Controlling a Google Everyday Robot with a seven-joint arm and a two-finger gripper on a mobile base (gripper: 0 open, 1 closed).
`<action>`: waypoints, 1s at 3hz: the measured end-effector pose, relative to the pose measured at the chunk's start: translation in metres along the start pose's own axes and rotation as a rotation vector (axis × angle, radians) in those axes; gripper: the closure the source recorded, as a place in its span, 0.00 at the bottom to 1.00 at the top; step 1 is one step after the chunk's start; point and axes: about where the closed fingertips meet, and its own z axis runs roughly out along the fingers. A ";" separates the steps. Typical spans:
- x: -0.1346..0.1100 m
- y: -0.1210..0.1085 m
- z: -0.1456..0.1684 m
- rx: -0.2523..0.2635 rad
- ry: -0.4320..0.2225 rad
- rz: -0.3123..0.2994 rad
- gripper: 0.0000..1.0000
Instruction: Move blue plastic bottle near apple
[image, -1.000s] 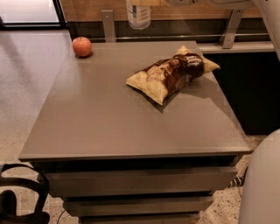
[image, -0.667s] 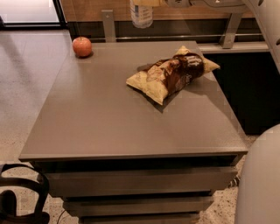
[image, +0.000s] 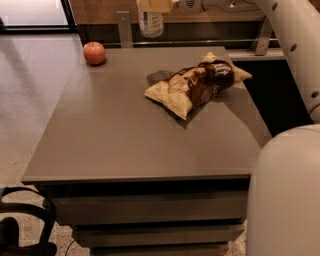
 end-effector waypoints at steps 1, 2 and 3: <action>0.019 -0.002 0.040 -0.054 0.012 0.071 1.00; 0.035 -0.005 0.066 -0.063 0.039 0.117 1.00; 0.054 -0.011 0.089 -0.037 0.055 0.160 1.00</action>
Offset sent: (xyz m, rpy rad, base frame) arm 0.0614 0.0597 -0.0666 0.0199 0.1983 0.0194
